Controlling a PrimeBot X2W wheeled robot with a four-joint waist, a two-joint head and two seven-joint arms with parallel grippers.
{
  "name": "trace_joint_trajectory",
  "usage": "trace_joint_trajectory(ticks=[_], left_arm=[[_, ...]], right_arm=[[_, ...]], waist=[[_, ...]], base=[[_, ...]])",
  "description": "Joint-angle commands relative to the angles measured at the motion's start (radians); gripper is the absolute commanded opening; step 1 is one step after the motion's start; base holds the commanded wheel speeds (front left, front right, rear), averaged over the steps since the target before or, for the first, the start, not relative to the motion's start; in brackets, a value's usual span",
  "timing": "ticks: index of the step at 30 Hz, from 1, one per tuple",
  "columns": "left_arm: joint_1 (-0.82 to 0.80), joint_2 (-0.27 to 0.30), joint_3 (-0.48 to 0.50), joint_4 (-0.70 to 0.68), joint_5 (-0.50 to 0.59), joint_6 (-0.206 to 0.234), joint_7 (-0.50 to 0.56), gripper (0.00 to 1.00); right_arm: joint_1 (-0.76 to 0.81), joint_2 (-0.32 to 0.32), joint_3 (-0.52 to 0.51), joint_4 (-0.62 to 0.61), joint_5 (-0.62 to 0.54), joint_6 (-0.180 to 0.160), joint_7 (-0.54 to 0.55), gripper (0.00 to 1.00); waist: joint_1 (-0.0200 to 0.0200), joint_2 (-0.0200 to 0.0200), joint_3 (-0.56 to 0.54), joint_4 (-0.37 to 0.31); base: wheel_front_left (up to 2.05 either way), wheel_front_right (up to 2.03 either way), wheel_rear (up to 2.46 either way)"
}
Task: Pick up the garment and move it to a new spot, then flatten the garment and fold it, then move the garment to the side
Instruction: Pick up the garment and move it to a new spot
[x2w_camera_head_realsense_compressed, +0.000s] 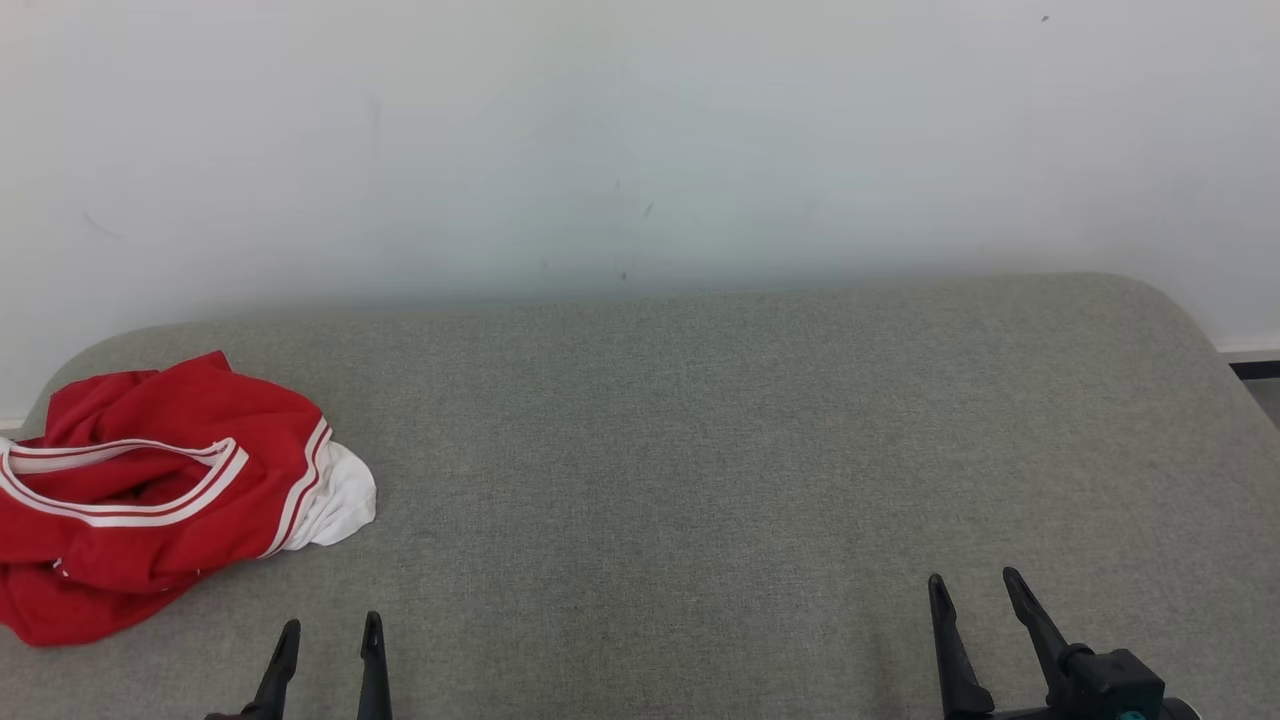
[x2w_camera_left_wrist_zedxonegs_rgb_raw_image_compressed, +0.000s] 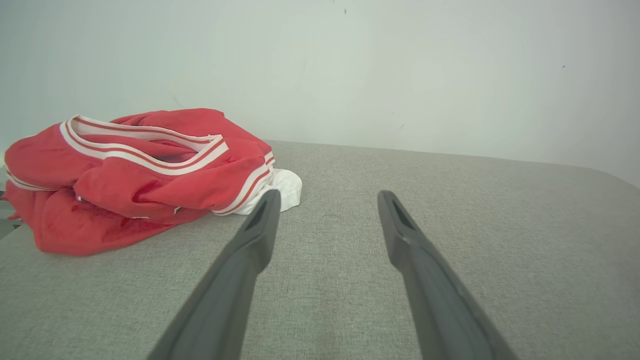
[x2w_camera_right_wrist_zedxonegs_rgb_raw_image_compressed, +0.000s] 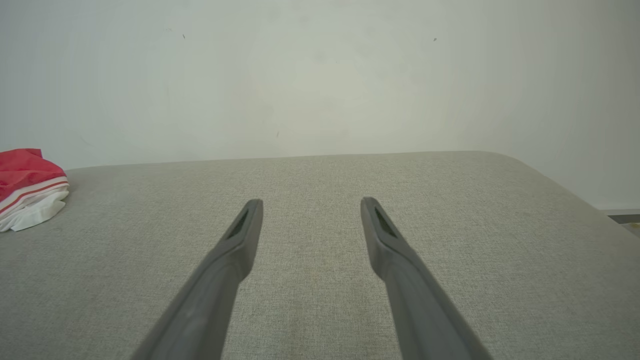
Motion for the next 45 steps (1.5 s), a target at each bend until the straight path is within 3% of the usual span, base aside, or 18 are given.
trace_joint_trajectory(ticks=[1, 5, 10, 23, 32, 45], left_arm=[[0.012, 0.000, 0.002, 0.001, -0.005, -0.001, -0.001, 1.00], [0.017, 0.000, 0.003, 0.001, -0.013, 0.009, -0.001, 1.00], [0.019, 0.000, 0.005, -0.006, -0.009, 0.014, -0.001, 1.00], [0.045, 0.010, 0.043, -0.028, 0.010, 0.000, -0.001, 1.00], [0.058, 0.023, 0.069, -0.033, 0.014, -0.002, -0.001, 1.00], [0.080, 0.018, 0.109, -0.077, 0.001, 0.013, -0.001, 1.00]], right_arm=[[0.010, -0.003, 0.001, 0.001, -0.005, 0.003, -0.005, 1.00], [0.013, -0.003, 0.005, 0.000, -0.004, 0.003, -0.005, 1.00], [0.016, -0.003, -0.004, -0.001, -0.006, 0.003, -0.005, 1.00], [0.027, -0.003, 0.012, 0.009, 0.046, 0.003, -0.012, 1.00], [0.006, -0.003, 0.027, 0.021, 0.063, 0.003, -0.013, 1.00], [-0.029, -0.003, 0.061, 0.028, 0.055, 0.003, -0.013, 1.00]], waist=[[0.0000, 0.0000, 0.000, 0.001], [0.0000, 0.0000, -0.001, 0.009], [0.0000, 0.0000, -0.005, 0.065], [0.0000, 0.0000, -0.023, 0.319], [0.0000, 0.0000, -0.029, 0.449], [0.0000, 0.0000, -0.001, 0.483]], base=[[0.00, 0.00, 0.00], [0.00, 0.00, 0.00], [0.00, 0.00, 0.00], [0.00, 0.00, 0.00], [0.00, 0.00, 0.00], [0.00, 0.00, 0.00]])
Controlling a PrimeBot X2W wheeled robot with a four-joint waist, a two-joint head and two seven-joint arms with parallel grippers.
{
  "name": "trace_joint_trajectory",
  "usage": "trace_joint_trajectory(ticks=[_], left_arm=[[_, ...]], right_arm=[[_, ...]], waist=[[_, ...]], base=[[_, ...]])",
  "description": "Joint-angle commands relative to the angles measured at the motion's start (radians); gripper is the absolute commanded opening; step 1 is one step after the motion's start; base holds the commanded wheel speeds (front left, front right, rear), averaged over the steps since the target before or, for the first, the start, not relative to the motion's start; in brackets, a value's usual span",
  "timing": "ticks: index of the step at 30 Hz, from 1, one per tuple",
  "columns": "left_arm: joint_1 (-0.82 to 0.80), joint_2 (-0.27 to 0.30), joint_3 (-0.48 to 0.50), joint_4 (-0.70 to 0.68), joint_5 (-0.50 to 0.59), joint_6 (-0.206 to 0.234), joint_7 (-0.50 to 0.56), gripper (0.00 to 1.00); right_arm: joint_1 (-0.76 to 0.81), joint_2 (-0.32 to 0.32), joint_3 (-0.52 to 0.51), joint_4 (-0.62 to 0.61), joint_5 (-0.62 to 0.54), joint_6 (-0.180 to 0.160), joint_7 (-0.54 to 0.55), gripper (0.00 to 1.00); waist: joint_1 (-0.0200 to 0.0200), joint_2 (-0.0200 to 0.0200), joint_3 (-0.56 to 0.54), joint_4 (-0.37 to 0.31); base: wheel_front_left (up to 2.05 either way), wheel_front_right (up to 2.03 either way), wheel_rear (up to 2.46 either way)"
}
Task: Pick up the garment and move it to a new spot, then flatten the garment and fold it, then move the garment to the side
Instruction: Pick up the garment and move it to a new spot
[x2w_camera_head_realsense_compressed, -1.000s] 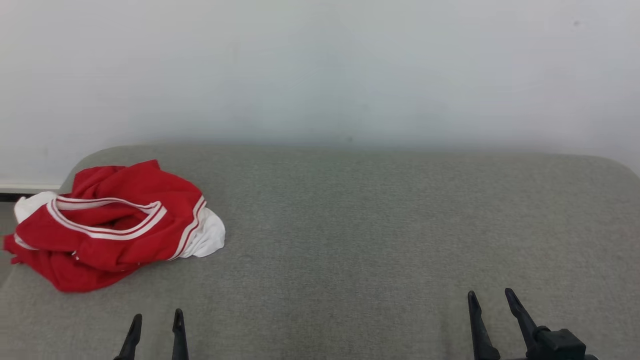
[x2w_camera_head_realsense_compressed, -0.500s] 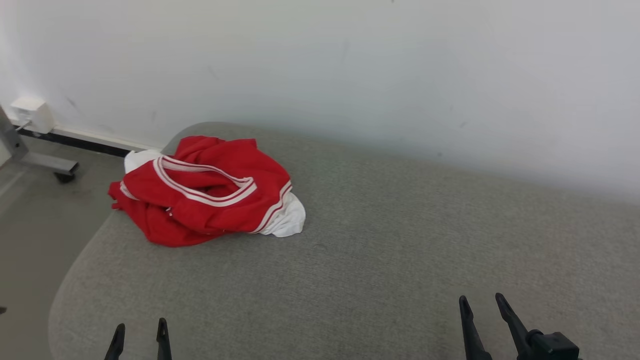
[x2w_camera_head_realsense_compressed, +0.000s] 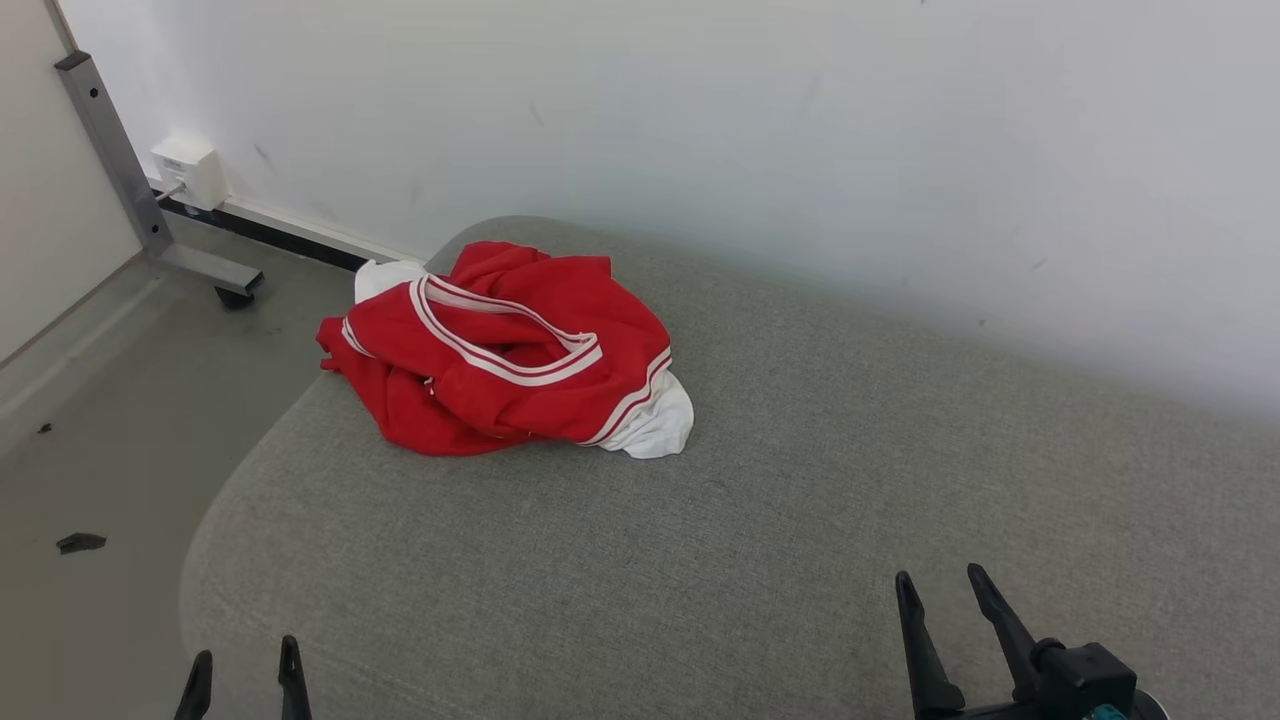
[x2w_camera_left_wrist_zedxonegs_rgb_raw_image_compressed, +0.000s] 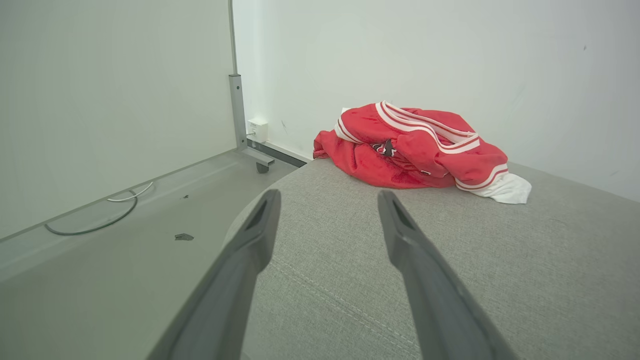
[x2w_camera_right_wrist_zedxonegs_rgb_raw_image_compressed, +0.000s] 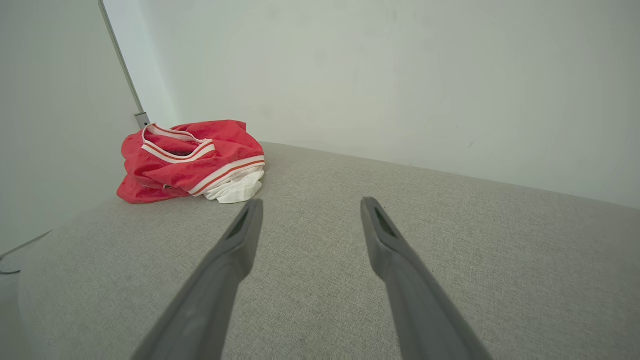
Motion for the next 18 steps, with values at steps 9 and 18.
trace_joint_trajectory(ticks=[9, 18], left_arm=[[-0.043, 0.017, -0.029, 0.018, -0.006, -0.020, 0.022, 1.00], [-0.330, 0.087, -0.023, 0.157, -0.156, -0.105, 0.262, 1.00]], right_arm=[[0.024, -0.002, -0.008, -0.003, -0.013, 0.003, -0.001, 1.00], [0.007, -0.002, 0.021, -0.049, -0.074, 0.003, 0.016, 1.00]], waist=[[0.0000, -0.0001, 0.002, 0.000], [0.0000, -0.0001, 0.099, -0.070]], base=[[0.00, 0.00, 0.00], [0.00, 0.00, 0.00]])
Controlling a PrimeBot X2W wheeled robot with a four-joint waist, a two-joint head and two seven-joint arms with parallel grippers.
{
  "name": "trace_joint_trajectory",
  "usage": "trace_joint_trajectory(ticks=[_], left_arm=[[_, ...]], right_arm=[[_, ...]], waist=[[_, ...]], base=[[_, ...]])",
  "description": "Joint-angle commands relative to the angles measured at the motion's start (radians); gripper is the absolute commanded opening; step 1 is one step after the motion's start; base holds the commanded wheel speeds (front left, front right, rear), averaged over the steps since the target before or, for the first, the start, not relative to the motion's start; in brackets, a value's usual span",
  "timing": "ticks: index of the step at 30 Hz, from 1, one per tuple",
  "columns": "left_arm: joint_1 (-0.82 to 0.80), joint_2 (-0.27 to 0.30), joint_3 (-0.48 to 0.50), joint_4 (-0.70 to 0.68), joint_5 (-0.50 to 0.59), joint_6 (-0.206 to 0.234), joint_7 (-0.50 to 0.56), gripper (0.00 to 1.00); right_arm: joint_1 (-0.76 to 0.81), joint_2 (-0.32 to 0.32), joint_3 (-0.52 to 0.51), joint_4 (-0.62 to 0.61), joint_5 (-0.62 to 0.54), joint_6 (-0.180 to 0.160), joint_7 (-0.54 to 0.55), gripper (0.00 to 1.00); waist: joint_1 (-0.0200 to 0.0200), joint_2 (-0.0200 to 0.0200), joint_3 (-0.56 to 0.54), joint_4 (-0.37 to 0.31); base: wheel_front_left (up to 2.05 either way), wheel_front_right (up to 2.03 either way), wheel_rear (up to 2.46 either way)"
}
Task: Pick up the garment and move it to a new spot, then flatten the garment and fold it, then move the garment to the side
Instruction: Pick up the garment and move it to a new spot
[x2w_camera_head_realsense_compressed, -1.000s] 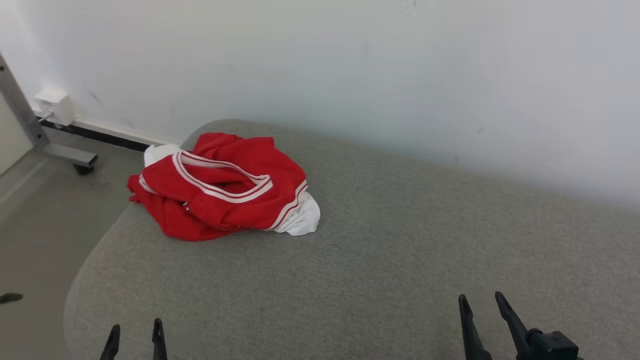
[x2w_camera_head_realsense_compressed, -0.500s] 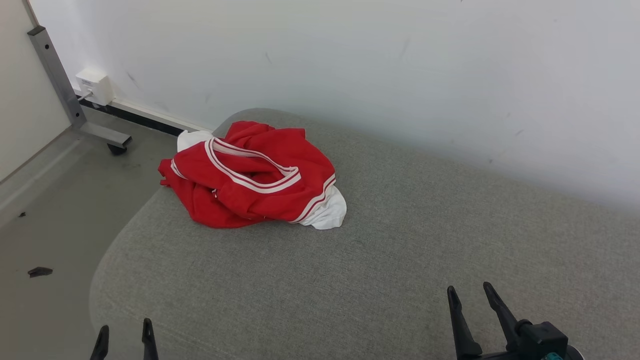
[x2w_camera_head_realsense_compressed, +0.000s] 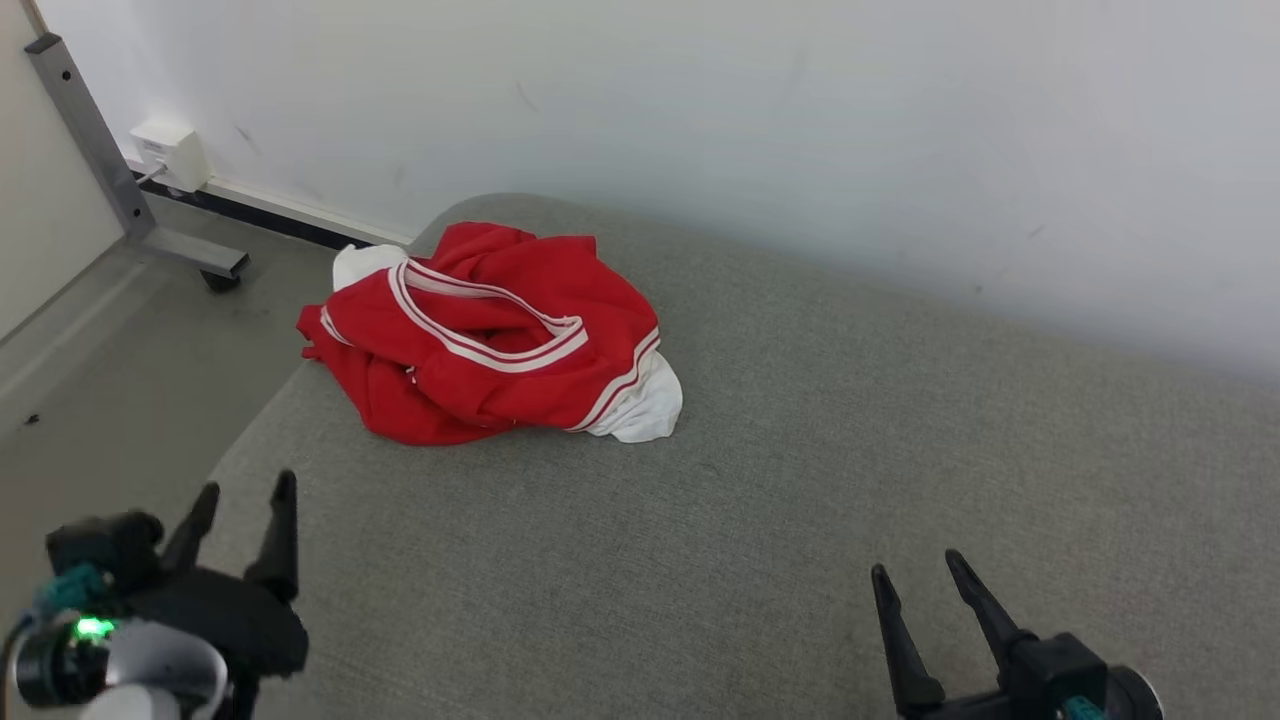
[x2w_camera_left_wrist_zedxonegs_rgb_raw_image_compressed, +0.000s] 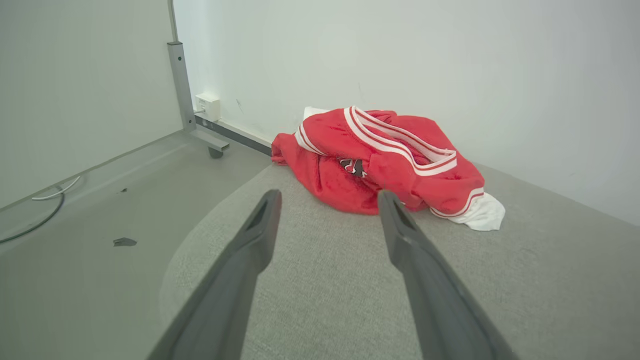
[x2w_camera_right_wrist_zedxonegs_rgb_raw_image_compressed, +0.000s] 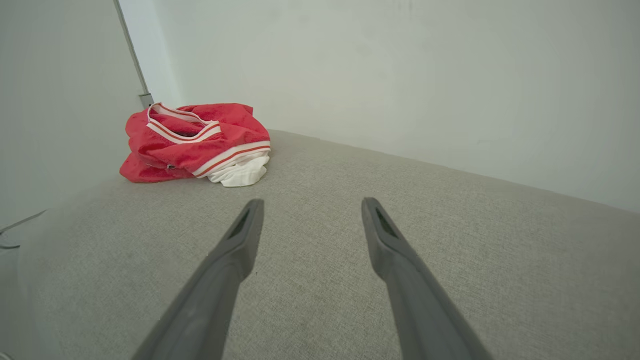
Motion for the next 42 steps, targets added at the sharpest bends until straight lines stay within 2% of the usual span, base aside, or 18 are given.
trace_joint_trajectory(ticks=[1, 3, 7, 10, 15, 16, 22, 23, 27, 29, 31, 33, 35, 37, 38, 39, 40, 42], left_arm=[[-0.065, 0.010, 0.014, 0.026, -0.046, -0.007, 0.029, 1.00], [-0.146, 0.031, 0.040, 0.072, -0.108, -0.012, 0.075, 1.00], [-0.307, 0.031, 0.155, 0.155, -0.340, -0.020, 0.219, 1.00], [-0.394, 0.096, 0.209, 0.190, -0.428, -0.016, 0.328, 1.00], [-0.471, 0.168, 0.275, 0.183, -0.518, 0.057, 0.502, 1.00], [-0.484, 0.192, 0.293, 0.159, -0.544, 0.089, 0.566, 1.00], [-0.476, 0.241, 0.332, 0.088, -0.549, 0.233, 0.688, 1.00], [-0.476, 0.241, 0.332, 0.088, -0.549, 0.233, 0.688, 1.00], [-0.455, 0.263, 0.315, 0.045, -0.507, 0.312, 0.732, 1.00], [-0.429, 0.292, 0.283, 0.038, -0.452, 0.345, 0.752, 1.00], [-0.408, 0.319, 0.251, 0.033, -0.401, 0.372, 0.764, 1.00], [-0.404, 0.316, 0.248, 0.022, -0.388, 0.394, 0.765, 1.00], [-0.393, 0.305, 0.252, 0.019, -0.394, 0.405, 0.773, 1.00], [-0.369, 0.319, 0.234, 0.013, -0.370, 0.411, 0.784, 1.00], [-0.362, 0.327, 0.225, 0.009, -0.360, 0.409, 0.789, 0.45], [-0.358, 0.329, 0.220, 0.003, -0.357, 0.408, 0.790, 0.08], [-0.354, 0.330, 0.220, -0.003, -0.358, 0.410, 0.791, 0.00], [-0.345, 0.331, 0.224, -0.023, -0.360, 0.408, 0.781, 0.00]], right_arm=[[-0.028, -0.003, 0.006, -0.016, -0.021, 0.003, 0.006, 1.00], [-0.041, -0.003, 0.014, -0.030, -0.036, 0.002, 0.017, 1.00], [-0.098, -0.006, 0.049, -0.065, -0.060, 0.002, 0.039, 1.00], [-0.137, -0.017, 0.082, -0.096, -0.068, 0.002, 0.050, 1.00], [-0.192, -0.024, 0.117, -0.132, -0.060, 0.002, 0.047, 1.00], [-0.210, -0.023, 0.130, -0.135, -0.053, 0.002, 0.041, 1.00], [-0.240, -0.018, 0.154, -0.129, -0.040, 0.002, 0.024, 1.00], [-0.240, -0.018, 0.154, -0.129, -0.040, 0.002, 0.024, 1.00], [-0.260, -0.016, 0.164, -0.118, -0.035, 0.002, 0.012, 1.00], [-0.268, -0.014, 0.166, -0.109, -0.028, 0.002, 0.008, 1.00], [-0.274, -0.012, 0.170, -0.101, -0.025, 0.002, 0.002, 1.00], [-0.278, -0.011, 0.173, -0.092, -0.019, 0.002, -0.002, 1.00], [-0.283, -0.010, 0.176, -0.082, -0.017, 0.002, -0.005, 1.00], [-0.287, -0.008, 0.177, -0.076, -0.014, 0.002, -0.009, 1.00], [-0.288, -0.007, 0.178, -0.073, -0.012, 0.002, -0.009, 1.00], [-0.288, -0.007, 0.178, -0.070, -0.011, 0.002, -0.010, 1.00], [-0.287, -0.007, 0.178, -0.066, -0.010, 0.002, -0.011, 1.00], [-0.281, -0.006, 0.177, -0.058, -0.006, 0.002, -0.012, 1.00]], waist=[[0.0000, 0.0000, 0.085, -0.074], [0.0000, 0.0000, 0.125, -0.113], [0.0000, 0.0000, 0.224, -0.199], [0.0000, 0.0000, 0.298, -0.263], [0.0000, 0.0000, 0.398, -0.351], [0.0000, 0.0000, 0.429, -0.380], [0.0000, 0.0000, 0.493, -0.439], [0.0000, 0.0000, 0.493, -0.439], [0.0000, 0.0000, 0.524, -0.460], [0.0000, 0.0000, 0.530, -0.467], [0.0000, 0.0000, 0.530, -0.473], [0.0000, 0.0000, 0.528, -0.477], [0.0000, 0.0000, 0.523, -0.481], [0.0000, 0.0000, 0.515, -0.483], [0.0000, 0.0000, 0.511, -0.484], [0.0000, 0.0000, 0.505, -0.484], [0.0000, 0.0000, 0.498, -0.484], [0.0000, 0.0000, 0.479, -0.480]], base=[[0.00, 0.00, 0.00], [0.00, 0.00, 0.00], [0.00, 0.00, 0.00], [0.00, 0.00, 0.00], [0.00, 0.00, 0.00], [0.00, 0.00, 0.00], [0.00, 0.00, 0.00], [0.00, 0.00, 0.00], [0.00, 0.00, 0.00], [0.00, 0.00, 0.00], [0.00, 0.00, 0.00], [0.00, 0.00, 0.00], [0.00, 0.00, 0.00], [0.00, 0.00, 0.00], [0.00, 0.00, 0.00], [0.00, 0.00, 0.00], [0.00, 0.00, 0.00], [0.00, 0.00, 0.00]])
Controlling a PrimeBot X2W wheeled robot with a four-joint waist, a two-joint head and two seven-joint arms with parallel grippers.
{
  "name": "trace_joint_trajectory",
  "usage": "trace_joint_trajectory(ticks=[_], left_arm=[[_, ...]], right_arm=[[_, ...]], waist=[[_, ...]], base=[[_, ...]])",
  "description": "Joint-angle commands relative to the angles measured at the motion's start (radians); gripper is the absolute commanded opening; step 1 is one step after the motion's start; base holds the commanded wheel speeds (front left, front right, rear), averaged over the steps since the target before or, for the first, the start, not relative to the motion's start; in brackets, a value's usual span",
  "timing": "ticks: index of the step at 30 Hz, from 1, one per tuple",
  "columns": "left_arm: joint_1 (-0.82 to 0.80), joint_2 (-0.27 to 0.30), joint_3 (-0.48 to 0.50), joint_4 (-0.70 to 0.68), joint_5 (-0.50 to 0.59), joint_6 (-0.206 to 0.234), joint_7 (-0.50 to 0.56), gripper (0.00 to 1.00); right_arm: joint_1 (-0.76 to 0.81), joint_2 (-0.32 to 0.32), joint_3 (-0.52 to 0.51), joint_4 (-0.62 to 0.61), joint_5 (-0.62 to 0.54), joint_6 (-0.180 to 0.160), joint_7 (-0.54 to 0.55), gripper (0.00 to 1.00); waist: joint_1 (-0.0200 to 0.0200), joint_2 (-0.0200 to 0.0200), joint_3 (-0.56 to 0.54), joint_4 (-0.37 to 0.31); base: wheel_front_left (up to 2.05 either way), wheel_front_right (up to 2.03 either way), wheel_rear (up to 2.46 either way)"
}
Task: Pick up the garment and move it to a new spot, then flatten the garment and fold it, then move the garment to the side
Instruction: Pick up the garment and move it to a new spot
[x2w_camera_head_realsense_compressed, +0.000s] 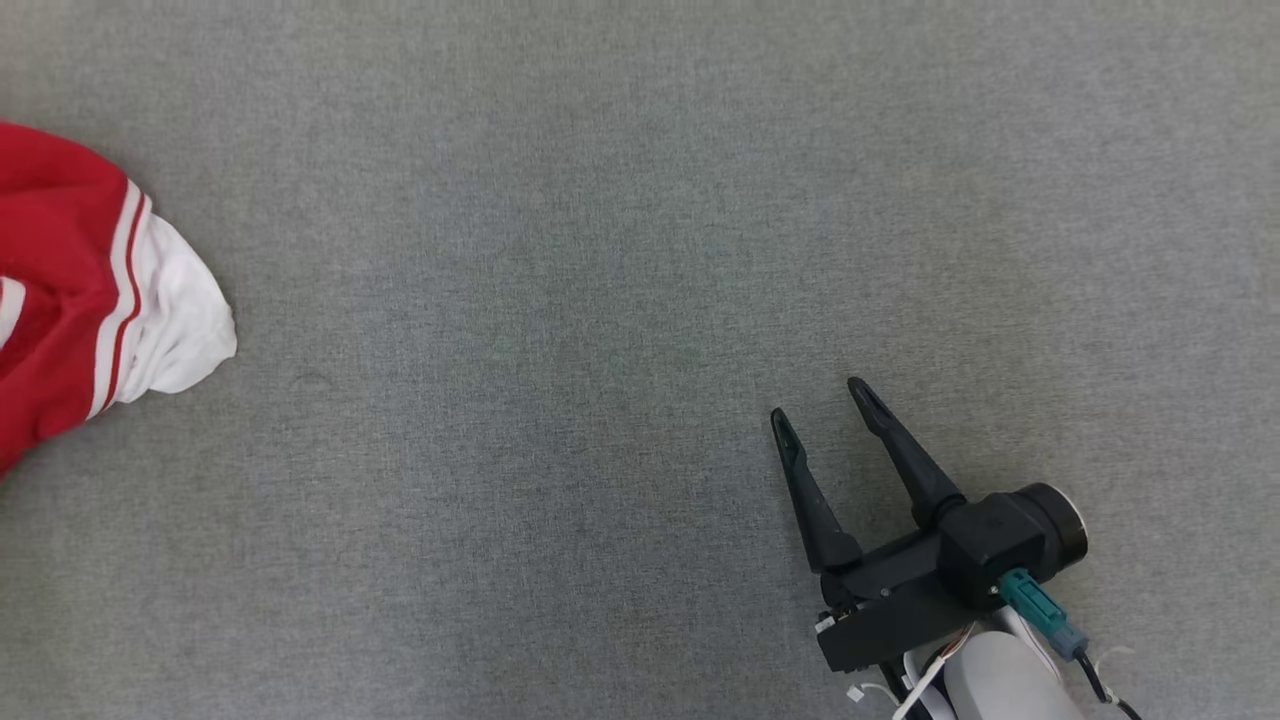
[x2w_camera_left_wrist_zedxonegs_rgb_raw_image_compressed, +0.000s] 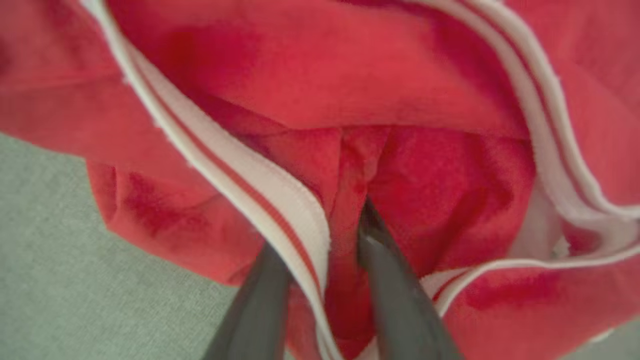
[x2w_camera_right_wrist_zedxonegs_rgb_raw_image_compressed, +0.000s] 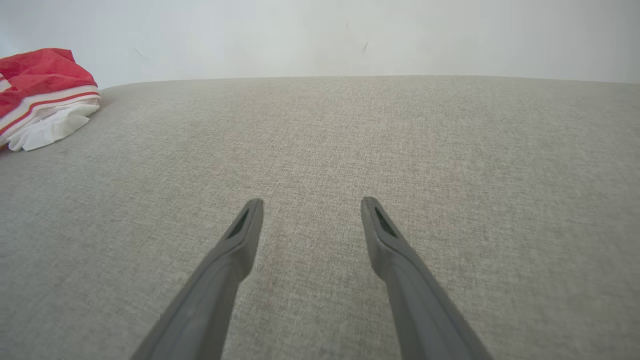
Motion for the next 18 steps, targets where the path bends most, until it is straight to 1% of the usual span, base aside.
trace_joint_trajectory(ticks=[1, 4, 8, 10, 13, 16, 18], left_arm=[[0.017, 0.013, 0.003, -0.020, 0.006, -0.002, -0.012, 0.00], [0.021, 0.024, -0.002, -0.050, 0.015, -0.008, -0.022, 0.00], [0.014, 0.045, -0.012, -0.097, 0.021, -0.028, -0.022, 0.00], [-0.002, 0.052, -0.022, -0.123, 0.019, -0.046, -0.027, 0.00], [-0.037, 0.054, -0.043, -0.153, 0.001, -0.087, -0.034, 0.00], [-0.094, 0.053, -0.086, -0.151, -0.007, -0.141, -0.046, 0.00], [-0.142, 0.035, -0.122, -0.146, -0.014, -0.172, -0.058, 0.00]], right_arm=[[0.002, 0.003, 0.000, 0.008, 0.009, 0.001, -0.005, 1.00], [0.019, 0.005, 0.006, 0.025, 0.019, 0.001, -0.008, 1.00], [0.045, 0.006, 0.019, 0.049, 0.031, 0.001, -0.008, 1.00], [0.060, 0.007, 0.024, 0.061, 0.041, 0.001, -0.009, 1.00], [0.085, 0.007, 0.029, 0.075, 0.062, 0.001, -0.010, 1.00], [0.118, 0.007, 0.031, 0.074, 0.086, 0.001, -0.010, 1.00], [0.143, 0.007, 0.027, 0.073, 0.092, 0.001, -0.009, 1.00]], waist=[[-0.0002, -0.0003, -0.031, 0.006], [-0.0002, -0.0003, -0.074, 0.017], [-0.0002, -0.0003, -0.158, 0.032], [-0.0002, -0.0003, -0.208, 0.038], [-0.0002, -0.0003, -0.283, 0.043], [-0.0002, -0.0003, -0.351, 0.041], [-0.0002, -0.0003, -0.397, 0.033]], base=[[0.00, 0.00, 0.00], [0.00, 0.00, 0.00], [0.00, 0.00, 0.00], [0.00, 0.00, 0.00], [0.00, 0.00, 0.00], [0.00, 0.00, 0.00], [0.00, 0.00, 0.00]])
